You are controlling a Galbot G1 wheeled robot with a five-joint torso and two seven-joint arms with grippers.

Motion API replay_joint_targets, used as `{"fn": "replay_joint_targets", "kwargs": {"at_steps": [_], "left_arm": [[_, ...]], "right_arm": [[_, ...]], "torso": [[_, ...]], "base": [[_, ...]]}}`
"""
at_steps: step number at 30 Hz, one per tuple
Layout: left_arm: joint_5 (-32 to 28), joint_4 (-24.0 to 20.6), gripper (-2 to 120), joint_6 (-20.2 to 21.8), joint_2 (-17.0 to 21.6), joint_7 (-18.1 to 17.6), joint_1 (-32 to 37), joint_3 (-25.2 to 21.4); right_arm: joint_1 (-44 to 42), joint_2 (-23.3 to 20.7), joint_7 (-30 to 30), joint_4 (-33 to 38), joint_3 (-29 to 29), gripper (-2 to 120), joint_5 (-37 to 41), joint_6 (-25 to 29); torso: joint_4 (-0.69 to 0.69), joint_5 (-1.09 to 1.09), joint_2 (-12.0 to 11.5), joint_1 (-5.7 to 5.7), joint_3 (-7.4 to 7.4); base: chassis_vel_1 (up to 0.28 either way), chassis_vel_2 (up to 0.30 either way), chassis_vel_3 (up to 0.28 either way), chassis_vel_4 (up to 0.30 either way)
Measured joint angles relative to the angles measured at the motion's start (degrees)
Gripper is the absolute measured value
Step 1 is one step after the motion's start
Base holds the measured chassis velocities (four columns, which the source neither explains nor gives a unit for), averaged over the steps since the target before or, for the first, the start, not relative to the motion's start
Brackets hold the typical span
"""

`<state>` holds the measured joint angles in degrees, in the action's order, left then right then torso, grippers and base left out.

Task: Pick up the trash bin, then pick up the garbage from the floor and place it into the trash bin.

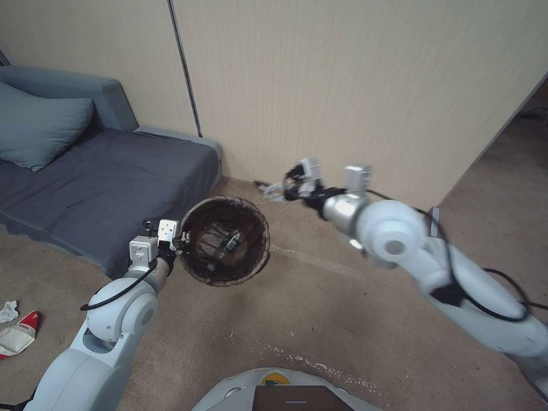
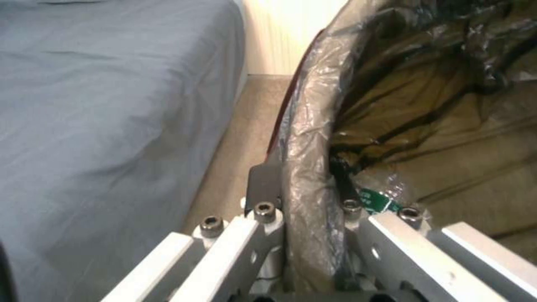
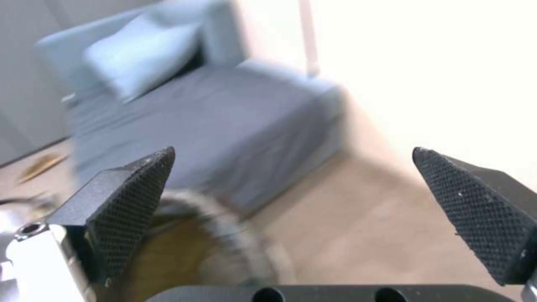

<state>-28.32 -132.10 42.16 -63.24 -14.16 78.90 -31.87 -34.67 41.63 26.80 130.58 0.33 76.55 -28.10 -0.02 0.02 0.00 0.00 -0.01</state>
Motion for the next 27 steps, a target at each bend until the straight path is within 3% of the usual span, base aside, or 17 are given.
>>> {"fn": "replay_joint_targets", "kwargs": {"at_steps": [3,4,7,8,11,13,16,17,19,21,24,25,27], "left_arm": [[0.1,-0.3,3,0.0,-0.4,0.0,0.3,-0.1],[0.1,-0.3,3,0.0,-0.4,0.0,0.3,-0.1],[0.3,-0.9,3,0.0,-0.8,0.0,1.3,-0.6],[0.3,-0.9,3,0.0,-0.8,0.0,1.3,-0.6],[0.4,-1.4,3,0.0,-1.2,-0.3,1.5,-0.6],[0.4,-1.5,3,0.0,-1.3,-0.3,1.5,-0.6],[0.4,-1.6,3,0.0,-1.3,-0.4,1.9,-1.0],[0.4,-1.6,3,0.0,-1.3,-0.4,1.9,-1.0],[0.4,-1.6,3,0.0,-1.6,-0.4,2.2,-1.5],[0.5,-1.9,3,0.0,-2.3,-0.4,2.7,-1.9],[0.7,-1.9,3,0.0,-2.6,-0.4,2.9,-2.0],[1.2,-2.0,3,0.0,-3.3,-0.3,3.4,-2.1],[1.5,-2.0,3,-0.1,-3.7,-0.3,3.6,-2.1]], "right_arm": [[-13.3,-1.0,-1.5,2.4,12.3,100,-7.3,4.5],[-13.3,-1.0,-1.5,2.4,12.3,100,-7.3,4.5],[-21.9,3.4,-1.9,2.8,21.4,100,-13.5,5.6],[-21.9,3.4,-1.9,2.8,21.4,100,-13.5,5.6],[-31.2,9.5,-5.0,2.8,29.6,100,-22.9,7.4],[-32.8,10.5,-5.7,2.6,30.6,100,-24.8,8.0],[-40.5,15.8,-10.5,1.2,34.5,100,-38.6,13.1],[-40.5,15.8,-10.5,1.2,34.5,100,-38.6,13.1],[-43.3,19.3,-11.8,0.8,35.7,100,-43.8,15.7],[-46.0,25.6,-13.3,-0.4,37.1,100,-51.0,19.6],[-46.9,27.5,-13.8,-0.9,37.5,100,-53.7,21.1],[-48.8,31.7,-15.0,-2.1,38.4,100,-60.7,24.8],[-49.5,33.3,-15.3,-2.5,38.8,100,-63.2,26.4]], "torso": [[-0.03,-0.01,0.0,0.00,-0.01],[-0.03,-0.01,0.0,0.00,-0.01],[0.03,0.00,0.0,0.00,0.00],[0.03,0.00,0.0,0.00,0.00],[0.00,-0.01,0.0,0.00,0.00],[0.02,-0.01,0.0,0.00,0.00],[0.00,-0.02,0.0,0.00,0.00],[0.00,-0.02,0.0,0.00,0.00],[0.02,-0.02,0.0,0.00,0.00],[0.03,-0.02,0.0,0.00,0.00],[0.02,-0.01,0.0,0.00,0.00],[0.01,-0.03,0.0,0.00,0.00],[0.02,-0.03,0.0,0.00,0.00]], "base": [[0.000,0.000,0.000,0.000],[0.000,0.000,0.000,0.000],[0.000,0.000,0.000,0.000],[0.000,0.000,0.000,0.000],[0.000,0.000,0.000,0.000],[0.000,0.000,0.000,0.000],[0.000,0.000,0.000,0.000],[0.000,0.000,0.000,0.000],[0.000,0.000,0.000,0.000],[0.000,0.000,0.000,0.000],[0.000,0.000,0.000,0.000],[0.000,0.000,0.000,0.000],[0.000,0.000,0.000,0.000]]}}
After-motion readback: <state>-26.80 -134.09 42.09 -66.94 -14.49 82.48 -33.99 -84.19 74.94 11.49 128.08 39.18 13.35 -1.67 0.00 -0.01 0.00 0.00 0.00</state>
